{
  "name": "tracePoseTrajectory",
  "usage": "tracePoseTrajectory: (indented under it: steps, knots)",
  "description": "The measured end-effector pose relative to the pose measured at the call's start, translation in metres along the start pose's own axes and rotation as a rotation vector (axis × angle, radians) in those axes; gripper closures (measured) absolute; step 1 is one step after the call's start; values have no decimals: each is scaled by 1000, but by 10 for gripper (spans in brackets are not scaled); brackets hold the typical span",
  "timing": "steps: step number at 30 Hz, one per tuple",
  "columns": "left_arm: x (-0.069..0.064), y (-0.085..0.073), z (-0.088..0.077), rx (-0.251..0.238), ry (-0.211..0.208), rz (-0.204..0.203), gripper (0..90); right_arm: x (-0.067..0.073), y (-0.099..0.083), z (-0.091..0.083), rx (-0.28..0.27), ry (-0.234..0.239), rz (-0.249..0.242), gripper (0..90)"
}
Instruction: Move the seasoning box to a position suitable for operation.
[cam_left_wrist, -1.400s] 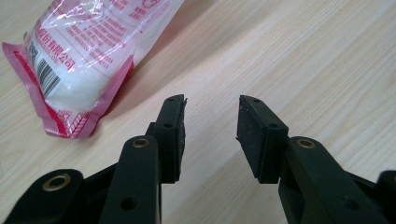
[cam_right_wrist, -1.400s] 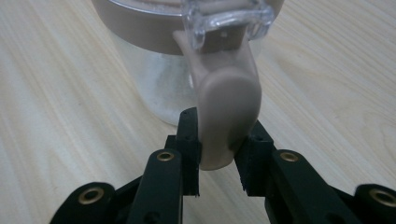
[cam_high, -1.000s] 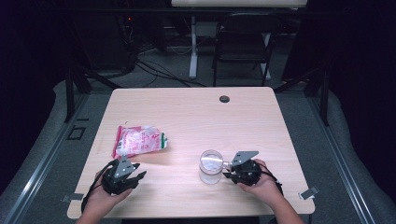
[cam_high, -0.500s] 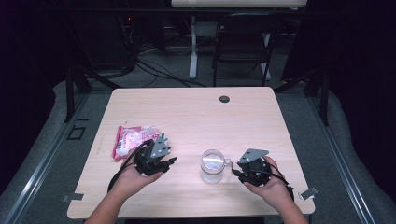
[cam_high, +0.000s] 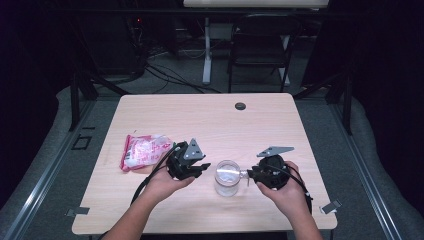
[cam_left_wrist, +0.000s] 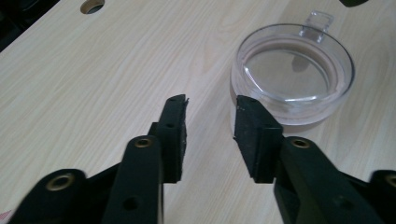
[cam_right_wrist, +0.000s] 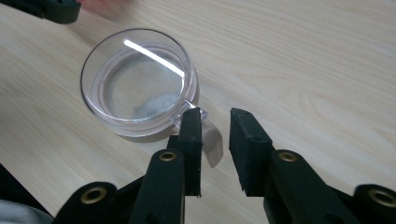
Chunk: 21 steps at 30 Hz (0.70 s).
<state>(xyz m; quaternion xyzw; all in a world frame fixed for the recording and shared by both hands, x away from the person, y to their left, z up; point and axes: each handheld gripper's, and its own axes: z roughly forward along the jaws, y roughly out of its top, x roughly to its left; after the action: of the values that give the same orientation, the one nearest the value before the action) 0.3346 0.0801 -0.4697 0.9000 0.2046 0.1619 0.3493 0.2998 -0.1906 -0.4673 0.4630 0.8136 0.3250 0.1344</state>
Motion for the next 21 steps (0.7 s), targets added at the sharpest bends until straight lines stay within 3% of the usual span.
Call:
tracePoseTrajectory:
  steps: [3, 8, 17, 21]
  knots:
    - [-3, -5, 2, -5, -17, 3, 730, 3, -4, 2, 6, 10, 42, 764]
    - [-8, -13, 7, 40, -51, 9, 793, 5, -8, 6, 11, 44, 72, 763]
    - [-20, -18, 20, 70, -95, 22, 802, 3, -8, 12, -23, 59, 78, 825]
    - [-23, -20, 22, 57, -104, 27, 835, -1, -7, 14, -42, 66, 85, 825]
